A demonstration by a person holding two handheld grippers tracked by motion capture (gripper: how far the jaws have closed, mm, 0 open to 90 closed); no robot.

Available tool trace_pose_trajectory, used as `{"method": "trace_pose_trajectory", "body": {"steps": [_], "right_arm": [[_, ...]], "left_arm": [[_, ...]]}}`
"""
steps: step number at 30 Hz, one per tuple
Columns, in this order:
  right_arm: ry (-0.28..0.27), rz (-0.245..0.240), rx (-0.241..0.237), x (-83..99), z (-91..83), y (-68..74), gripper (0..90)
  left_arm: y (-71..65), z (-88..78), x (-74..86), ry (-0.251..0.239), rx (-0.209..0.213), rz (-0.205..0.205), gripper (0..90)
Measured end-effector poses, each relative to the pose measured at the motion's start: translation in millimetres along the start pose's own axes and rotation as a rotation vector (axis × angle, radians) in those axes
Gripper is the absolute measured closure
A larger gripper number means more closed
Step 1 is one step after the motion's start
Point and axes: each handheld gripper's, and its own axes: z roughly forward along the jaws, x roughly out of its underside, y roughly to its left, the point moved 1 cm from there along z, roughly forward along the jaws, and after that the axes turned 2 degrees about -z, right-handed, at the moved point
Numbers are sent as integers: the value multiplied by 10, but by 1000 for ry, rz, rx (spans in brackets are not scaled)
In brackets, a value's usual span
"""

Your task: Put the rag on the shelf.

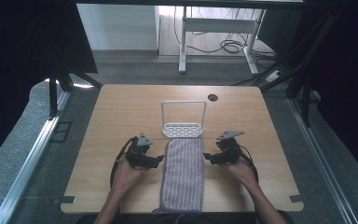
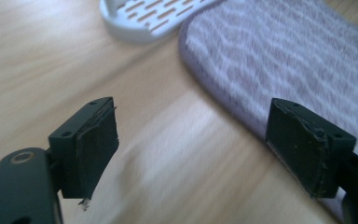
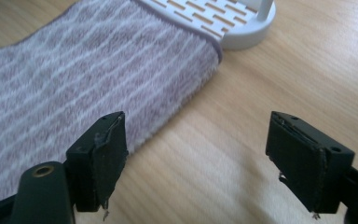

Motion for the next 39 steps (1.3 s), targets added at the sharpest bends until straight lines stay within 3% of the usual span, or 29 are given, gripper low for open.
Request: {"method": "trace_pose_trajectory", "body": {"steps": [9, 13, 17, 22, 25, 27, 28, 30, 33, 34, 36, 39], "right_arm": [[0, -5, 5, -194, 161, 12, 304], [20, 16, 19, -228, 300, -5, 339], [16, 29, 4, -212, 380, -24, 356], [29, 16, 8, -200, 434, 10, 389], [23, 0, 0, -201, 439, 19, 444], [23, -16, -6, -201, 438, 37, 501], [23, -16, -6, -201, 438, 37, 501], [21, -27, -21, -200, 434, 75, 620], [22, -34, -37, -199, 430, 92, 696], [26, -30, -57, -197, 425, 100, 761], [29, -31, -69, -201, 424, 104, 801], [30, -61, -65, -209, 406, 127, 834]], "left_arm": [[-16, 255, -195, -9, 8, 29, 240], [-47, 395, -285, 10, 38, 47, 312], [-52, 486, -307, 19, 39, 41, 349], [-53, 570, -278, 39, 15, 60, 318], [-26, 584, -258, 40, 47, 20, 328], [-27, 581, -247, 31, 48, 15, 341], [-27, 581, -247, 31, 48, 15, 367], [-62, 564, -262, 47, 56, 26, 434], [-90, 553, -278, 65, 62, 34, 515], [-94, 549, -292, 77, 71, 39, 536], [-103, 541, -303, 87, 86, 40, 598], [-124, 541, -301, 84, 112, 26, 762]]}}
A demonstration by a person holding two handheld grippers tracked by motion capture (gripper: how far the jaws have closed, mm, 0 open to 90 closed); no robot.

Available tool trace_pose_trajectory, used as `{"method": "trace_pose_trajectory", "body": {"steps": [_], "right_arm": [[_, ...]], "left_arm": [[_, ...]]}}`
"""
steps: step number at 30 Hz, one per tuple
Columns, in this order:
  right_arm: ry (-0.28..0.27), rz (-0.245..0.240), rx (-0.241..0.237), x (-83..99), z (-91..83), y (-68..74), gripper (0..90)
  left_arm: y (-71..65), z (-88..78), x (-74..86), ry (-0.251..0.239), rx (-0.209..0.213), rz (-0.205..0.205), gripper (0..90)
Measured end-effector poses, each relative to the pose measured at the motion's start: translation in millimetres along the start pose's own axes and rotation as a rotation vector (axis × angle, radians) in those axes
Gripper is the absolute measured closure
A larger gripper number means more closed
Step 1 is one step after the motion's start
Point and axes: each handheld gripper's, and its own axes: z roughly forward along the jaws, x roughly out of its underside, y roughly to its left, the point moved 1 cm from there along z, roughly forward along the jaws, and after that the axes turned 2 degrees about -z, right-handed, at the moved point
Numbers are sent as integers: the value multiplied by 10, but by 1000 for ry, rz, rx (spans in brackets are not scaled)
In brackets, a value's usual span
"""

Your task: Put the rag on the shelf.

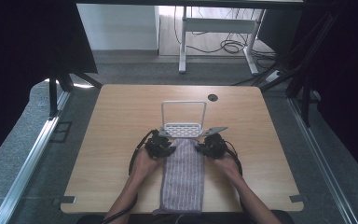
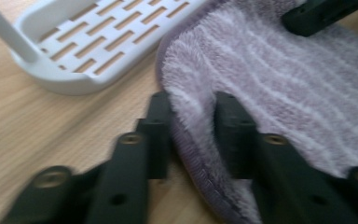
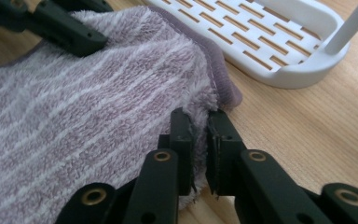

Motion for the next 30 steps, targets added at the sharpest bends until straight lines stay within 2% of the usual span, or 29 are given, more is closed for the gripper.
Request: {"method": "trace_pose_trajectory", "body": {"steps": [2, 3, 5, 12, 15, 19, 24, 30], "right_arm": [[1, -6, 0, -5, -18, 12, 836], [-4, -10, -7, -9, -28, 10, 837], [-11, -12, -9, -24, -57, 14, 839], [-52, -39, -23, -108, -204, 53, 842], [-66, -61, -24, -193, -308, 83, 840], [-81, -67, -26, -251, -377, 89, 839], [-111, -76, -30, -367, -545, 85, 839], [-132, -100, -20, -497, -706, 93, 839]], "left_arm": [[4, -2, -4, 2, 9, -16, 797], [8, -6, -11, 8, 10, -10, 805], [9, -29, -17, 5, -10, -3, 814], [-28, -204, -57, -46, -41, 35, 816], [-71, -362, -121, -78, -50, 50, 815], [-103, -482, -186, -103, -54, 63, 813], [-163, -640, -293, -135, -59, 83, 811], [-189, -795, -384, -171, -52, 86, 809]]}}
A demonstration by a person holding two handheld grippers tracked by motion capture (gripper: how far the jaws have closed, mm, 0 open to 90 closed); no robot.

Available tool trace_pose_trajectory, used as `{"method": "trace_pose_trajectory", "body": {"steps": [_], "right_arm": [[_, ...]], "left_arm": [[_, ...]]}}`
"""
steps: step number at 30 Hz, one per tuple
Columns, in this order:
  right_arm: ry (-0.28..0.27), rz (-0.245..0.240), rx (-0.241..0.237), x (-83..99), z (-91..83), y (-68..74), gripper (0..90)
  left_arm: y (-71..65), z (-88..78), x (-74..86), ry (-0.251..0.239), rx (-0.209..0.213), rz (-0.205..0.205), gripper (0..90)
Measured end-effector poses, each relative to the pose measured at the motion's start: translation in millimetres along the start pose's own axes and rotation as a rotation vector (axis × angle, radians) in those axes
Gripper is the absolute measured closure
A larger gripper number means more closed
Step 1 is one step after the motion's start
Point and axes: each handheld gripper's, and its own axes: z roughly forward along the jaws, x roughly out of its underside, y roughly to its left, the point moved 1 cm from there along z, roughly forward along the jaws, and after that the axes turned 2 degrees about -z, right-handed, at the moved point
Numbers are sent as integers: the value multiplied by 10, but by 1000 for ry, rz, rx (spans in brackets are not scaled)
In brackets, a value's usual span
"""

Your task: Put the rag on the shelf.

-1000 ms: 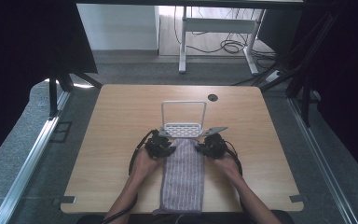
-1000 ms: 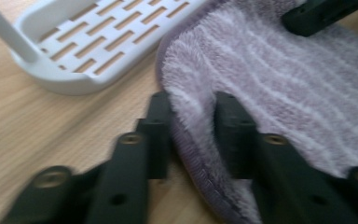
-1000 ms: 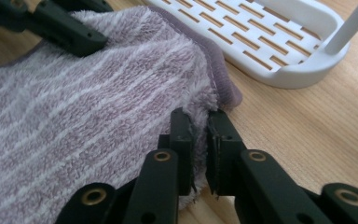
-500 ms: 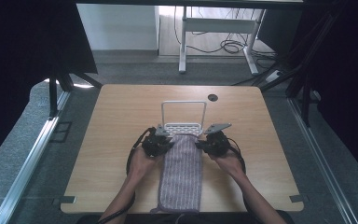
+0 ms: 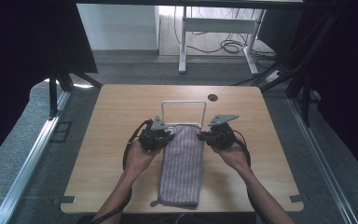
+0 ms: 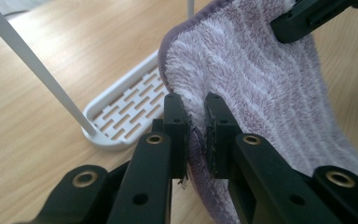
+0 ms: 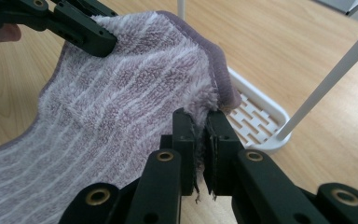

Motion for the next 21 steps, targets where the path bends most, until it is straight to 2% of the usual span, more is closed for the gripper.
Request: {"method": "trace_pose_trajectory", "body": {"steps": [4, 13, 21], "right_arm": [[-13, -8, 2, -93, -75, -13, 840], [-56, -30, 6, -316, -258, -43, 840], [-106, -36, 19, -537, -436, -111, 842]], "left_arm": [[-2, -79, -65, -17, 2, 1, 808], [5, -269, -292, -51, -23, 34, 807], [10, -472, -587, -93, -53, 75, 807]]}}
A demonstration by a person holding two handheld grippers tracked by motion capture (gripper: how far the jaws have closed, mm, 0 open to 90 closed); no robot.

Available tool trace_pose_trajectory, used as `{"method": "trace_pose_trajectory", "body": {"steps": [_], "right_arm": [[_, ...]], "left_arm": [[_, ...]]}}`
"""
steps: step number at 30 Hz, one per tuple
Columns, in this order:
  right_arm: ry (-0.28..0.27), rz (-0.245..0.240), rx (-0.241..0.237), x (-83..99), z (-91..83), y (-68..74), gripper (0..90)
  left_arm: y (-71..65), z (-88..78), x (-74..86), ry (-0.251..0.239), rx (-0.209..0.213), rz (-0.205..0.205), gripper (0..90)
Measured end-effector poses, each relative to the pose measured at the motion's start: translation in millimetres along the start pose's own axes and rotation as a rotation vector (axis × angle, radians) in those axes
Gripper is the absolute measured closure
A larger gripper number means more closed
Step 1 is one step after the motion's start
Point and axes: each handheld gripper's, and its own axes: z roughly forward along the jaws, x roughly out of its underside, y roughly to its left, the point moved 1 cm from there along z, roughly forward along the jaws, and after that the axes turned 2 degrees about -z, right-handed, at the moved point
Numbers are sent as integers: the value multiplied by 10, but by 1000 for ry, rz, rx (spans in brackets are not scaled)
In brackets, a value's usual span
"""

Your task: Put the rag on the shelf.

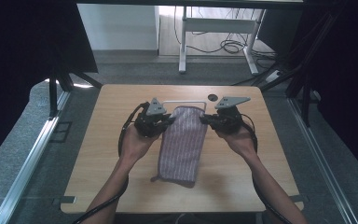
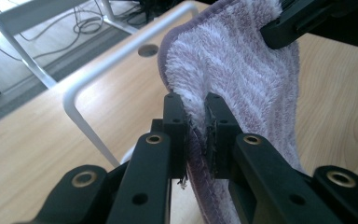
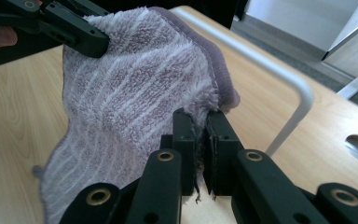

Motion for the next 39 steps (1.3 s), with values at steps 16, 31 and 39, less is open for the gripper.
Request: {"method": "trace_pose_trajectory", "body": {"steps": [16, 31, 39], "right_arm": [[-57, -34, 63, -539, -199, -201, 843], [-93, -59, 129, -1069, -306, -445, 842], [-79, -99, 184, -1267, -189, -561, 841]], "left_arm": [[160, -169, -512, -68, -72, 34, 800], [416, -209, -868, -138, -111, -1, 792], [591, -159, -1005, -113, -135, -24, 788]]}}
